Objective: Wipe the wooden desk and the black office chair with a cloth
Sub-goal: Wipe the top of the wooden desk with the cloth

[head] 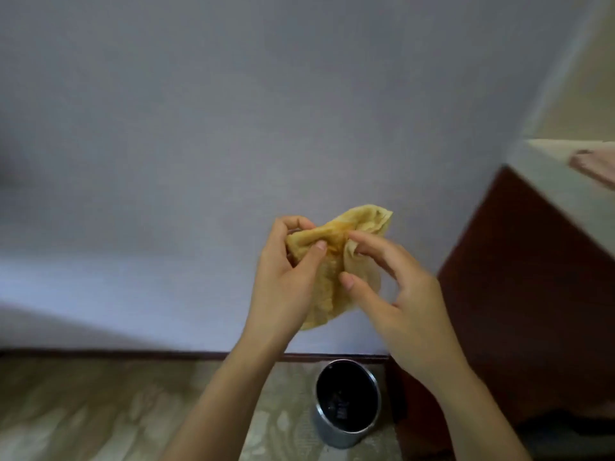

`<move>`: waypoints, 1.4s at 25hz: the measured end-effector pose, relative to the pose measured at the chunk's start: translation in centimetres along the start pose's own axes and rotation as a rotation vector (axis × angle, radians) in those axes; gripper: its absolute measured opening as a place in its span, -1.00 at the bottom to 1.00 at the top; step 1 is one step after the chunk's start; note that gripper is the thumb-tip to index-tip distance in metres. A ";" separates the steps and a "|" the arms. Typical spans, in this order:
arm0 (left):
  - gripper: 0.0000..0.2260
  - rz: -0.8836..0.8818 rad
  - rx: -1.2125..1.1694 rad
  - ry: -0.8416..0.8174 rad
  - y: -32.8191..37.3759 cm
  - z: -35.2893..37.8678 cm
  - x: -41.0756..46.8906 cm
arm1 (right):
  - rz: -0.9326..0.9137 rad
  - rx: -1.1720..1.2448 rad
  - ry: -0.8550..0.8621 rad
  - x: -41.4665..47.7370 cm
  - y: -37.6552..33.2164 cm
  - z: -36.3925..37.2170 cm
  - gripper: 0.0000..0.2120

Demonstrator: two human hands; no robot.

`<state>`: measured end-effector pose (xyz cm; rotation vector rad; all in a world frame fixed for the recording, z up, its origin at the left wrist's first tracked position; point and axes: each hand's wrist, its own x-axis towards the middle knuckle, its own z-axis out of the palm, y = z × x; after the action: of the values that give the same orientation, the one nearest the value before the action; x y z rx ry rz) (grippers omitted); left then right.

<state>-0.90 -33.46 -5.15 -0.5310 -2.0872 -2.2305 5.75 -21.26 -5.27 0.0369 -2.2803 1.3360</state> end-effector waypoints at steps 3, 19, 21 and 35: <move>-0.84 -0.112 0.053 0.253 -1.8 -11.2 -4.0 | 0.006 0.105 -0.292 -1.2 -2.9 10.8 -0.60; -0.86 -0.218 0.233 1.325 0.8 -51.5 -23.5 | -0.326 0.402 -1.298 -10.6 -23.1 53.8 -0.60; -0.86 -0.214 0.244 1.384 0.9 -55.9 -23.7 | -0.363 0.429 -1.340 -10.9 -25.2 58.8 -0.61; -0.89 -0.271 0.315 1.609 3.9 -91.7 -22.9 | -0.432 0.559 -1.490 -11.0 -43.2 93.4 -0.65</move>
<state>1.62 -127.86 -10.94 1.2030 -1.3964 -1.2855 -10.46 -123.21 -12.03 2.1801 -2.3783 1.8978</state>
